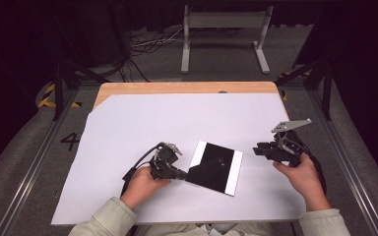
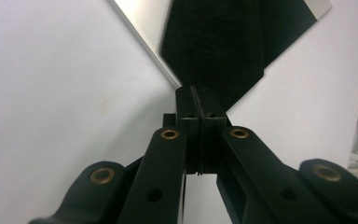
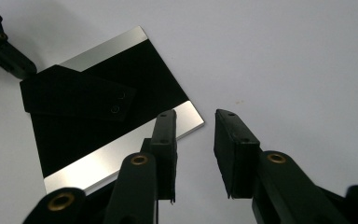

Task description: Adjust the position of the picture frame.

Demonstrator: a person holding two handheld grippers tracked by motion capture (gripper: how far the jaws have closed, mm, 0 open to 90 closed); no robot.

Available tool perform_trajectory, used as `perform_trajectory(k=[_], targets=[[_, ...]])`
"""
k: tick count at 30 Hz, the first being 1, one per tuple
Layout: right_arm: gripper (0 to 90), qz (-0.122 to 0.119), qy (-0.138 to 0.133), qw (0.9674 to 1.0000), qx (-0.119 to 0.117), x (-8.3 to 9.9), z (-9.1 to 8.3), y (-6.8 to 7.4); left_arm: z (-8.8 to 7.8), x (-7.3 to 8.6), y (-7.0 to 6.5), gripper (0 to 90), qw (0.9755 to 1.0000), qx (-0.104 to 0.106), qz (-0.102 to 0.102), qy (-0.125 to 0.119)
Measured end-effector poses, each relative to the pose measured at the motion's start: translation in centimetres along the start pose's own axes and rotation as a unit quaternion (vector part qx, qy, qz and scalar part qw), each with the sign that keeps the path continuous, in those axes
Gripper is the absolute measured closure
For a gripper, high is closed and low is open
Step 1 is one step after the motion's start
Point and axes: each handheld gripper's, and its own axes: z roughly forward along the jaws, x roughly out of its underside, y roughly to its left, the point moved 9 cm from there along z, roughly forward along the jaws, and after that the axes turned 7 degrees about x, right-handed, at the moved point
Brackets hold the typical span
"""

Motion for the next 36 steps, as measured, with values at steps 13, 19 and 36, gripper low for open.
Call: perform_trajectory(k=[13, 19, 36], targets=[[82.1, 0.018, 0.029, 0.9994, 0.006, 0.9, 1.1, -0.5, 2.3, -0.7, -3.1, 90.0, 0.9983, 0.044, 0.035, 0.016], [84.4, 0.023, 0.043, 0.9988, 0.01, 1.3, 1.9, -0.4, 2.8, -0.9, -3.8, 90.0, 0.9977, 0.041, 0.05, 0.02], [89.9, 0.034, 0.093, 0.9943, 0.038, 2.3, 5.9, -0.7, -2.6, -0.9, -0.6, 87.9, 0.9974, -0.008, 0.012, -0.071]])
